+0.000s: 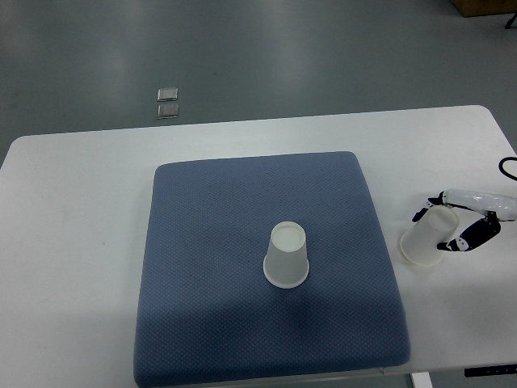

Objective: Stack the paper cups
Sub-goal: 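Lift the held cup and carry it over the cup on the pad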

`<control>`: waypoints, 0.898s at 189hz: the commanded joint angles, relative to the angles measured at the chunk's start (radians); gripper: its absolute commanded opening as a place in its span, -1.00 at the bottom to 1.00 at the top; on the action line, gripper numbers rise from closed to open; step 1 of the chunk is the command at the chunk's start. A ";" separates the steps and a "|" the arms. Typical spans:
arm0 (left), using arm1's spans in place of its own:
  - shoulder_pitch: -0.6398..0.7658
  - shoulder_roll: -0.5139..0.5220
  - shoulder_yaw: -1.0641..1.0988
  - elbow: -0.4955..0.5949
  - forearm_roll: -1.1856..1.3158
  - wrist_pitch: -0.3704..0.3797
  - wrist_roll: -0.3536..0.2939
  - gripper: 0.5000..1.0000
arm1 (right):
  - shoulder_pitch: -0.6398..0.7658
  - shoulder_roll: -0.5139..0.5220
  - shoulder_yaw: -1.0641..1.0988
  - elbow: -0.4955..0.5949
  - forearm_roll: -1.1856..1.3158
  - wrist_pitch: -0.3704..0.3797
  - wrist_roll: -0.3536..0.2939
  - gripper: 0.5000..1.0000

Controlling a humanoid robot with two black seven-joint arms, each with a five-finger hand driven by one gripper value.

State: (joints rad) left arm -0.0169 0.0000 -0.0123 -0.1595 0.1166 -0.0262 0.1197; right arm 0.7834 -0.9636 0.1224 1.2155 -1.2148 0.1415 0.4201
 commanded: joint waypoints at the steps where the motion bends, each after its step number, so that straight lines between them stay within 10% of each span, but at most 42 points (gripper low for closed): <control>1: 0.000 0.000 0.000 0.000 0.000 0.000 0.000 1.00 | 0.033 0.000 0.003 0.013 0.000 0.006 0.006 -0.10; 170: 0.000 0.000 0.000 0.000 0.000 0.000 0.000 1.00 | 0.413 0.108 0.011 0.196 0.054 0.222 0.000 -0.12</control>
State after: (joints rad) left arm -0.0168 0.0000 -0.0123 -0.1595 0.1166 -0.0261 0.1197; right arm 1.1733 -0.8715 0.1321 1.4039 -1.1703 0.3357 0.4182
